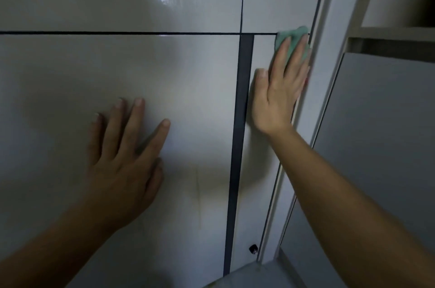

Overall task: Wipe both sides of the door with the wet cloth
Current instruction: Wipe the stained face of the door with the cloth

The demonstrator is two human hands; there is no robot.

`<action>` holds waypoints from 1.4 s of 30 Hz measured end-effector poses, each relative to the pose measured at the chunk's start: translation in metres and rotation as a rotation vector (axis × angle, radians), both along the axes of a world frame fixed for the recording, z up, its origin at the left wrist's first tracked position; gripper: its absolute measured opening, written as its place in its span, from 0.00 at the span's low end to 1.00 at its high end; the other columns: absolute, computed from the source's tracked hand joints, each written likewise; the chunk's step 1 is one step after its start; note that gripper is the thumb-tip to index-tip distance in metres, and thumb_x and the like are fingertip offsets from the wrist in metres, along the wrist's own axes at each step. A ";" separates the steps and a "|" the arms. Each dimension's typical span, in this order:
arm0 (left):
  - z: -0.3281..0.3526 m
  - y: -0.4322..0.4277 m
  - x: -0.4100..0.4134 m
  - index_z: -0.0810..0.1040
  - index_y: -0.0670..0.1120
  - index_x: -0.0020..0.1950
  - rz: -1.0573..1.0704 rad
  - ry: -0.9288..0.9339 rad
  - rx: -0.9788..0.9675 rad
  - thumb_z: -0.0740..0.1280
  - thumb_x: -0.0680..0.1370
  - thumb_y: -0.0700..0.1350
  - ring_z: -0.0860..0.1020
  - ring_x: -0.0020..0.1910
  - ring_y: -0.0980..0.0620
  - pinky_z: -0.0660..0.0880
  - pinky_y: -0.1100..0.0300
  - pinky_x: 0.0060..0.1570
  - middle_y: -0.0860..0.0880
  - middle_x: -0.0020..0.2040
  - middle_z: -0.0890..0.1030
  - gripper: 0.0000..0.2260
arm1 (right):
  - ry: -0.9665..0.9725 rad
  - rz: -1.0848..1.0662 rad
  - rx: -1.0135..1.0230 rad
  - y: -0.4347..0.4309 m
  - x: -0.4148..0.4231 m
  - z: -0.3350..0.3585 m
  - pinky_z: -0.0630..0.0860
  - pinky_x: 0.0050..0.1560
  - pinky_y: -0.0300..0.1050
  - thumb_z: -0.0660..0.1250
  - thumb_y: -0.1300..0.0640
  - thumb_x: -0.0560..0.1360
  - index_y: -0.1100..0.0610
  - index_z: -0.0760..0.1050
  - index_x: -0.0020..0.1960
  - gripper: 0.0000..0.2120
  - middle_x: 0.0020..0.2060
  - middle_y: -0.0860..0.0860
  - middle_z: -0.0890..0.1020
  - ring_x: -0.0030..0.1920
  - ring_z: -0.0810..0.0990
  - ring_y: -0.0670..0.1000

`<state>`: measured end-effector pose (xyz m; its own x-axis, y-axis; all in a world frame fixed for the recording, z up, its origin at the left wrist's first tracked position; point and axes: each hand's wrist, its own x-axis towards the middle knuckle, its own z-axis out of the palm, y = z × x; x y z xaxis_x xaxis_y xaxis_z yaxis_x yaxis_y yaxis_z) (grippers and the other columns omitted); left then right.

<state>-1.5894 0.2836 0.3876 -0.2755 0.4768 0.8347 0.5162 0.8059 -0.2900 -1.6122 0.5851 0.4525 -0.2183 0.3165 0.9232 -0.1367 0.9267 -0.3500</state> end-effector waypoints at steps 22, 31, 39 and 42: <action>-0.027 -0.009 0.006 0.67 0.44 0.79 0.052 -0.058 -0.057 0.64 0.78 0.48 0.53 0.81 0.32 0.44 0.29 0.76 0.35 0.82 0.56 0.29 | -0.140 0.038 -0.427 -0.072 0.009 -0.173 0.40 0.79 0.61 0.44 0.42 0.84 0.57 0.43 0.82 0.32 0.81 0.57 0.43 0.81 0.43 0.64; -0.057 0.005 0.014 0.70 0.44 0.78 0.018 -0.101 -0.103 0.64 0.76 0.48 0.56 0.81 0.34 0.50 0.29 0.76 0.35 0.81 0.59 0.29 | -0.231 0.067 -0.055 -0.045 0.019 -0.194 0.42 0.80 0.64 0.44 0.43 0.85 0.62 0.45 0.82 0.32 0.81 0.60 0.45 0.81 0.42 0.64; -0.067 -0.003 0.020 0.69 0.45 0.79 0.029 -0.118 -0.086 0.65 0.76 0.48 0.55 0.81 0.35 0.50 0.28 0.75 0.35 0.82 0.57 0.30 | -0.325 0.093 -0.338 -0.042 0.037 -0.286 0.50 0.76 0.73 0.45 0.43 0.86 0.66 0.48 0.81 0.33 0.80 0.62 0.45 0.81 0.45 0.64; -0.079 -0.027 0.027 0.66 0.46 0.80 0.070 -0.124 -0.104 0.64 0.77 0.50 0.53 0.82 0.35 0.49 0.27 0.75 0.36 0.83 0.54 0.31 | -0.249 0.102 -0.541 -0.061 0.026 -0.269 0.43 0.78 0.70 0.47 0.42 0.84 0.61 0.44 0.82 0.34 0.81 0.61 0.43 0.81 0.42 0.63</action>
<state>-1.5627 0.2571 0.3087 -0.4092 0.5347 0.7393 0.4967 0.8102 -0.3111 -1.5864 0.5241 0.1834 -0.4608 0.6934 0.5540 -0.0689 0.5944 -0.8012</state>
